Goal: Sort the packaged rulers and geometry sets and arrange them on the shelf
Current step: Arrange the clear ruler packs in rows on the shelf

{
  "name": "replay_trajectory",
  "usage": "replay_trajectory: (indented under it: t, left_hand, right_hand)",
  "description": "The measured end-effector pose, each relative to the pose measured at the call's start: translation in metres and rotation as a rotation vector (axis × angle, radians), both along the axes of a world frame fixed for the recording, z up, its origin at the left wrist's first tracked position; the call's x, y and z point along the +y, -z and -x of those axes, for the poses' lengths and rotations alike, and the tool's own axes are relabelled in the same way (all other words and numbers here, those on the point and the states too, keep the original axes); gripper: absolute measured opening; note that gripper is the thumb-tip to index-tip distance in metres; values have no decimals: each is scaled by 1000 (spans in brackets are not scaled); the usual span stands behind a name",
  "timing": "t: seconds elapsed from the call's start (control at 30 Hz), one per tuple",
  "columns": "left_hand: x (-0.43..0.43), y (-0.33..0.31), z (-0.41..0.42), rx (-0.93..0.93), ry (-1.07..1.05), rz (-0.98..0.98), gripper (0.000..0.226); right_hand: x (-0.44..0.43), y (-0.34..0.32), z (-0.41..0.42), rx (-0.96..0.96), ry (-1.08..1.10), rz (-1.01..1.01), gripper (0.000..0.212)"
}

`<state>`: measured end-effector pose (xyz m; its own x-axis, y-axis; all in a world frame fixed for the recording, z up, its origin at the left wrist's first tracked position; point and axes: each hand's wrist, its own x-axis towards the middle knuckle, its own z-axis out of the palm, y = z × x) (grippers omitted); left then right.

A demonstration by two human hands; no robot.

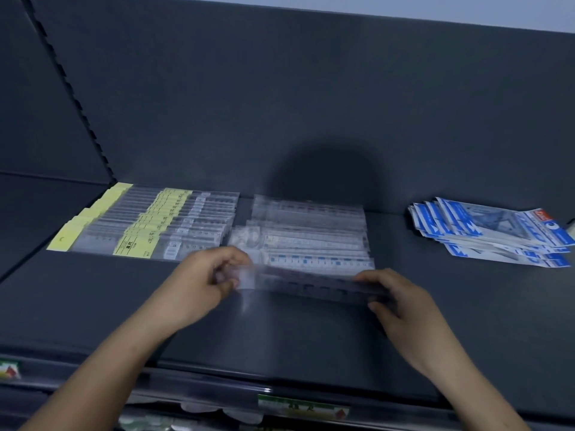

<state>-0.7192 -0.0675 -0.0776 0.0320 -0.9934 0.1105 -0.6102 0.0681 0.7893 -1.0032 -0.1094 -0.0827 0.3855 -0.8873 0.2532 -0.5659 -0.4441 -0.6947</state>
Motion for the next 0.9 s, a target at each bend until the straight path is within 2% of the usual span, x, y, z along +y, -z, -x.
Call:
replay_trajectory:
  t: [0.13, 0.27, 0.4, 0.53, 0.73, 0.83, 0.9]
  left_hand:
    - [2, 0, -10, -68, -92, -30, 37]
    - [3, -4, -2, 6, -100, -97, 31]
    - [0, -6, 4, 20, -94, -64, 33]
    - [0, -8, 0, -58, -77, -44, 21]
    - [1, -10, -7, -235, 2, 37, 33]
    - [5, -14, 2, -260, 156, 105, 42]
    - [4, -15, 9, -250, 258, 144, 36]
  right_hand:
    - [0, -4, 7, 54, 68, 17, 51]
    - [-3, -8, 11, 177, 132, -25, 37]
    - [-2, -7, 7, 260, 107, -23, 37]
    - [-4, -11, 8, 247, 105, -37, 35]
    - [-7, -14, 8, 223, 75, -56, 31]
    - [-8, -14, 9, 214, 80, -62, 34]
    - [-8, -15, 9, 221, 74, -58, 34]
